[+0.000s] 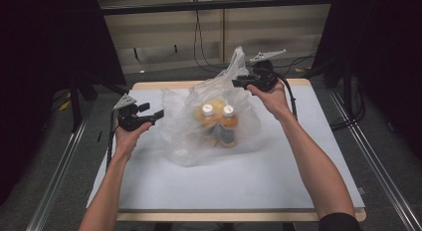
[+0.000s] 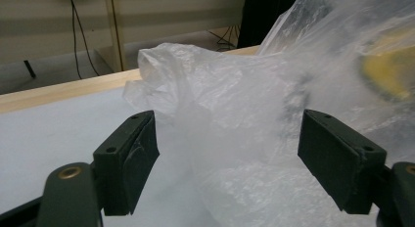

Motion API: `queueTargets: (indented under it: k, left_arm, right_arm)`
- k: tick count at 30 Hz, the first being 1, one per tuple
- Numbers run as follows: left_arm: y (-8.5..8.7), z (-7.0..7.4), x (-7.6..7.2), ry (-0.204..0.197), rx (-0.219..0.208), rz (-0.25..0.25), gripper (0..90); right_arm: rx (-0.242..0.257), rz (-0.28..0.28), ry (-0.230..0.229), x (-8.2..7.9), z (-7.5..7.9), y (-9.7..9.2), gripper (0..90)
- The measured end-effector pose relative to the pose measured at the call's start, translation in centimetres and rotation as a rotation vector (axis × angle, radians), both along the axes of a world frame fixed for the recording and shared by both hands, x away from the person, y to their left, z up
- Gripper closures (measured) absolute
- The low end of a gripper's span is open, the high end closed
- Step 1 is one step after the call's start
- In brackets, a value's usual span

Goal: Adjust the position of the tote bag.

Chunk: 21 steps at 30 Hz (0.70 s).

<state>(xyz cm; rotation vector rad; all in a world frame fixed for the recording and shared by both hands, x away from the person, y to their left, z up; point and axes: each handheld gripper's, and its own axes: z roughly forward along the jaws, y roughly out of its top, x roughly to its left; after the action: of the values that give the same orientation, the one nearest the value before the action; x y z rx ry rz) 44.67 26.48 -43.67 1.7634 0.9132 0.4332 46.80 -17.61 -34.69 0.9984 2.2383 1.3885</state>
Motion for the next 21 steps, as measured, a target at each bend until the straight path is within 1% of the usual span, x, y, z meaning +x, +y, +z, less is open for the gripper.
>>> queueTargets:
  k: [1, 2, 3, 4, 5, 6, 7, 8, 9, 10, 11, 12, 13, 14, 15, 16, 18, 19, 21]
  left_arm:
    - [0.1, 0.0, 0.2, 0.014, -0.001, -0.003, 21.6]
    - [0.1, 0.0, 0.2, 0.014, -0.001, -0.003, 20.2]
    - [0.1, 0.1, 0.4, 0.024, 0.006, 0.000, 20.0]
    - [-0.1, 0.2, 0.6, 0.025, 0.021, -0.005, 20.0]
    - [-0.1, 0.2, 0.6, 0.025, 0.021, -0.005, 20.0]
    - [-0.3, 0.3, 0.8, 0.017, 0.038, -0.007, 20.0]
    - [-0.5, 0.2, 1.0, 0.006, 0.023, -0.003, 20.4]
    - [-0.5, 0.2, 1.0, 0.006, 0.023, -0.003, 20.4]
    - [-0.6, 0.1, 1.2, 0.009, 0.014, -0.004, 20.4]
    - [-0.7, -0.1, 1.4, 0.028, 0.014, -0.007, 20.0]
    - [-1.0, -0.5, 1.9, 0.051, 0.013, -0.026, 18.4]
    - [-1.0, -0.5, 1.9, 0.051, 0.013, -0.026, 18.5]
    - [-1.7, -0.8, 2.3, 0.067, 0.027, -0.032, 18.5]
    - [-1.7, -0.8, 2.3, 0.067, 0.027, -0.032, 18.1]
    - [-2.2, -1.2, 2.5, 0.079, 0.036, -0.047, 17.7]
    - [-2.2, -1.2, 2.5, 0.079, 0.036, -0.047, 17.8]
    - [-2.7, -1.8, 2.8, 0.091, 0.066, -0.049, 17.7]
    - [-2.8, -2.0, 2.9, 0.101, 0.069, -0.047, 17.7]
    - [-2.7, -2.1, 3.0, 0.105, 0.071, -0.046, 18.0]
  right_arm:
    - [0.002, 0.006, -0.003, 0.1, -0.1, 0.1, 83.2]
    - [0.007, 0.004, 0.001, 0.1, -0.2, 0.3, 87.2]
    - [0.010, 0.008, 0.003, 0.2, -0.2, 0.4, 90.0]
    - [0.012, 0.013, 0.004, 0.3, -0.3, 0.5, 90.0]
    - [0.012, 0.013, 0.004, 0.3, -0.3, 0.5, 90.0]
    - [0.012, 0.014, 0.008, 0.3, -0.4, 0.6, 90.0]
    - [-0.001, 0.024, 0.009, 0.3, -0.5, 0.9, 90.0]
    - [-0.001, 0.024, 0.009, 0.3, -0.5, 0.9, 90.0]
    - [0.001, 0.024, 0.010, 0.3, -0.6, 1.1, 90.0]
    - [0.001, 0.028, 0.011, 0.3, -0.6, 1.2, 90.0]
    - [0.008, 0.021, 0.008, 0.2, -0.6, 1.2, 90.0]
    - [0.008, 0.021, 0.008, 0.2, -0.6, 1.2, 90.0]
    - [0.006, 0.018, 0.009, 0.2, -0.6, 1.2, 90.0]
    - [0.006, 0.018, 0.009, 0.2, -0.6, 1.2, 90.0]
    - [0.008, 0.018, 0.009, 0.1, -0.6, 1.2, 90.0]
    - [0.008, 0.018, 0.009, 0.1, -0.6, 1.2, 90.0]
    - [0.008, 0.017, 0.009, 0.0, -0.6, 1.1, 90.0]
    - [0.009, 0.017, 0.010, -0.1, -0.6, 1.1, 90.0]
    - [0.011, 0.015, 0.008, -0.1, -0.6, 1.1, 90.0]
